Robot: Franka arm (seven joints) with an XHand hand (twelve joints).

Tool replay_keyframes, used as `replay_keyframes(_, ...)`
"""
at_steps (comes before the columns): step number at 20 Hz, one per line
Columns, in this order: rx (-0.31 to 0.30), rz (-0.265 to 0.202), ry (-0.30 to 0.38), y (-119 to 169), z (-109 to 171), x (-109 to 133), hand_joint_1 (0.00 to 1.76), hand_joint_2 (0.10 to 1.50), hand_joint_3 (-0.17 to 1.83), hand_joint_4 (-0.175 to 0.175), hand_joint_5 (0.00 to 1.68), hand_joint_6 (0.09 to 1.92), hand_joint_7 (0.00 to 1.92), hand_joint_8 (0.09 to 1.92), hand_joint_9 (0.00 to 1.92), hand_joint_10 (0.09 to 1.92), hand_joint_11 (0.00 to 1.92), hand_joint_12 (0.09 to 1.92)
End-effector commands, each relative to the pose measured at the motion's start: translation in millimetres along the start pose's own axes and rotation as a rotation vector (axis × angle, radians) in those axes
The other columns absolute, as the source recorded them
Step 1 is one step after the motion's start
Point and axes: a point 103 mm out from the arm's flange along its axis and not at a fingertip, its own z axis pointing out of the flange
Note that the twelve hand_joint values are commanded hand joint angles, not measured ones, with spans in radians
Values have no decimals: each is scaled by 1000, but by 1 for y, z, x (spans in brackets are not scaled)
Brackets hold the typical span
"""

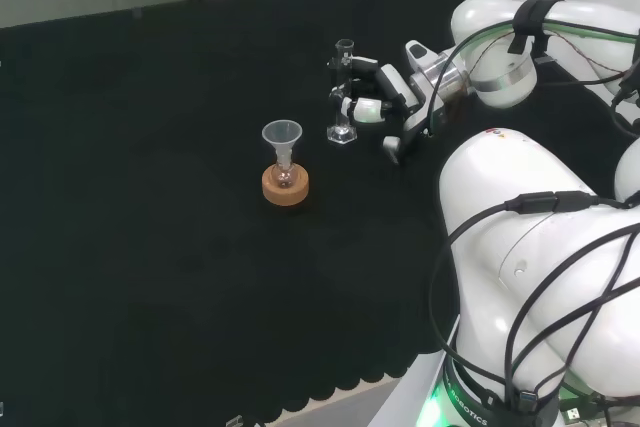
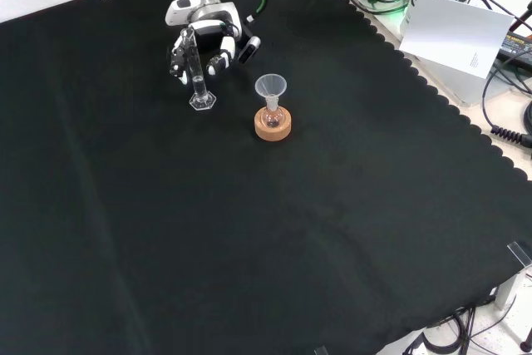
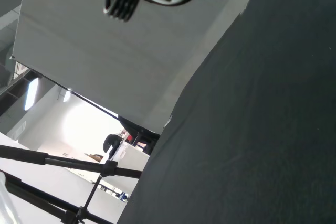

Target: Pick up the graduated cylinder.

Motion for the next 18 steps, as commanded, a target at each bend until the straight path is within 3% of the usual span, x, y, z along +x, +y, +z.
replay_keyframes(1,-1,1,5,-1,1,-2,1109,726,634,16,664,365,747,459,1077,197,827,1038)
replay_keyframes(7,-12,6,-1,-1,1,-2,1124,755,643,16,667,418,776,469,1102,182,860,1014)
replay_keyframes(11,-37,12,-11,-2,-1,-2,1135,853,642,15,718,507,841,495,1140,165,917,984)
replay_keyframes(18,-31,16,-92,1,-5,0,1171,948,611,5,805,575,889,529,1188,148,1012,923)
